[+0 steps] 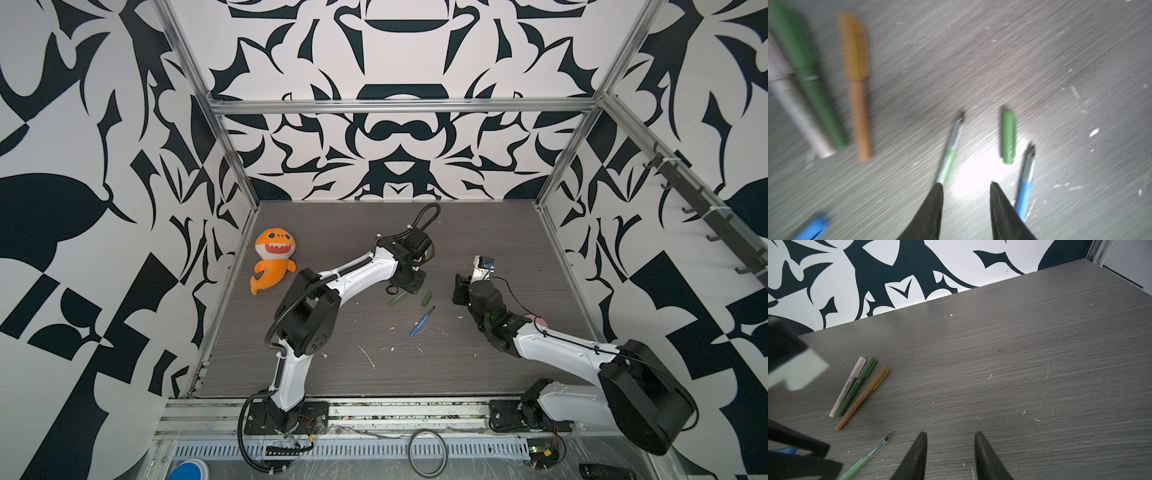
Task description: Insert the pens into the pen caps
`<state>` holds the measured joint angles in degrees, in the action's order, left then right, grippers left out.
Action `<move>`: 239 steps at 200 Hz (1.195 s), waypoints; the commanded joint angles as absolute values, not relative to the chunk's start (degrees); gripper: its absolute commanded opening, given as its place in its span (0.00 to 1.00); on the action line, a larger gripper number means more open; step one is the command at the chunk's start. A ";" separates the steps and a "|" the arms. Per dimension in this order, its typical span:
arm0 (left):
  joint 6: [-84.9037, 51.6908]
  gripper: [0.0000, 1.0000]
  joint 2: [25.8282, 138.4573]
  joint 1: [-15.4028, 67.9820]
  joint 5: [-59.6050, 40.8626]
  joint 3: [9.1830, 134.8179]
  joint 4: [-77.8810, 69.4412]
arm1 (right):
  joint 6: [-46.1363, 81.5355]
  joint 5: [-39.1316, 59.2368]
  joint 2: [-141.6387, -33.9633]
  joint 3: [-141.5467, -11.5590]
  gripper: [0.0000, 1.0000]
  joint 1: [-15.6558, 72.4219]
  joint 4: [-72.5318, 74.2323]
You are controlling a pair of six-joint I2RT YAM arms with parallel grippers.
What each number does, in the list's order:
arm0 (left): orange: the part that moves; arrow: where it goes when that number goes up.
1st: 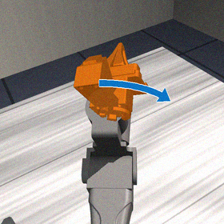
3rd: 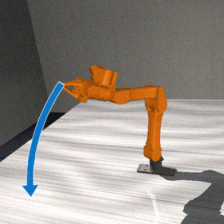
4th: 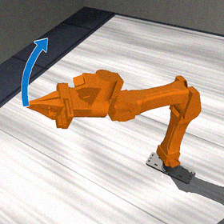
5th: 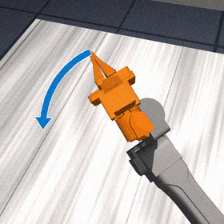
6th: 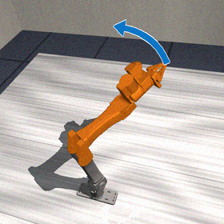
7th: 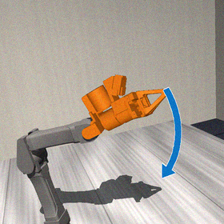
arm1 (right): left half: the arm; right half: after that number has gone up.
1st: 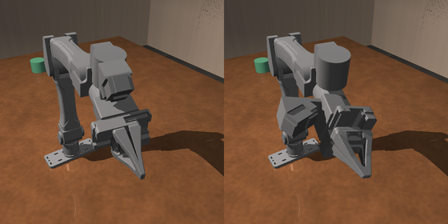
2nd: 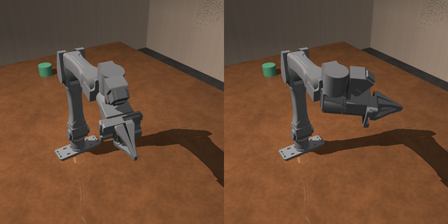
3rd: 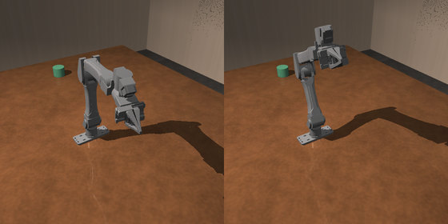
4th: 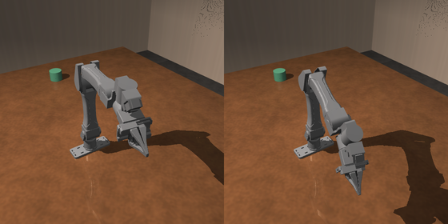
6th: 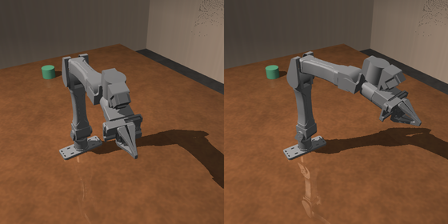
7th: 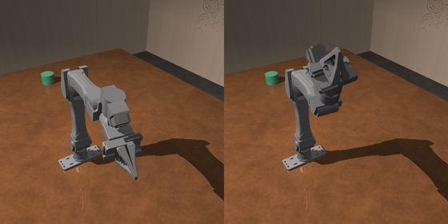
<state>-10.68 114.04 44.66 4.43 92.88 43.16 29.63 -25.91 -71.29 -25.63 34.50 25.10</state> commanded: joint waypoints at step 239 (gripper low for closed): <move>1.42 0.27 121.97 40.69 -1.05 89.57 48.82 | 29.18 -23.41 -73.47 -27.68 0.40 34.69 25.59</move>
<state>1.98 121.51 40.77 0.58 91.13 48.71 29.61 -23.11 -73.23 -25.65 34.50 24.62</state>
